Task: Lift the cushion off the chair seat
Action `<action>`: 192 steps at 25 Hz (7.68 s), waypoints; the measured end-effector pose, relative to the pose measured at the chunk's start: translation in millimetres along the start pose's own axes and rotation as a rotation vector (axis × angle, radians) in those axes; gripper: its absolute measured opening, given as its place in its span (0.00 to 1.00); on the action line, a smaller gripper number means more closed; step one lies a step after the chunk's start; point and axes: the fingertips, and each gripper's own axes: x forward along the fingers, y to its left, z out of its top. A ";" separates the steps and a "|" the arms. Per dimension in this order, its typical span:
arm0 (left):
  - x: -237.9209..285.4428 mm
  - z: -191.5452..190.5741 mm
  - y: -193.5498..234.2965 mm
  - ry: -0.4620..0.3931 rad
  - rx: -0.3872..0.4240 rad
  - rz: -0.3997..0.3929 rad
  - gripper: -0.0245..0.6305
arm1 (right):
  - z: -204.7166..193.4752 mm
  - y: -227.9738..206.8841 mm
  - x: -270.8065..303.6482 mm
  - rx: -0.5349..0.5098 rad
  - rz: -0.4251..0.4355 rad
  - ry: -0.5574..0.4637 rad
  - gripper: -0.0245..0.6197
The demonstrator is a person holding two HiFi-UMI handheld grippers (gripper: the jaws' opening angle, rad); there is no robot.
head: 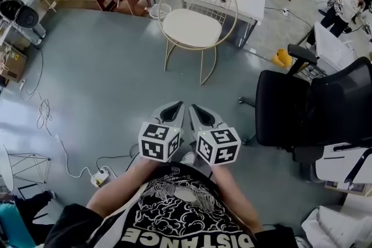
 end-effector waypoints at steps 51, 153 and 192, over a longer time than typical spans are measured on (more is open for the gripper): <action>159.1 103.7 184.8 0.042 -0.113 -0.189 0.03 | 112.3 -57.1 228.3 -0.022 -0.209 0.066 0.03; 470.9 -31.5 319.7 -0.060 -1.152 -0.247 0.10 | 112.8 -273.9 412.0 -0.125 0.027 0.393 0.03; 340.9 287.7 250.1 -0.186 -0.925 -0.450 0.08 | 326.5 -183.5 326.5 -0.086 -0.136 0.073 0.03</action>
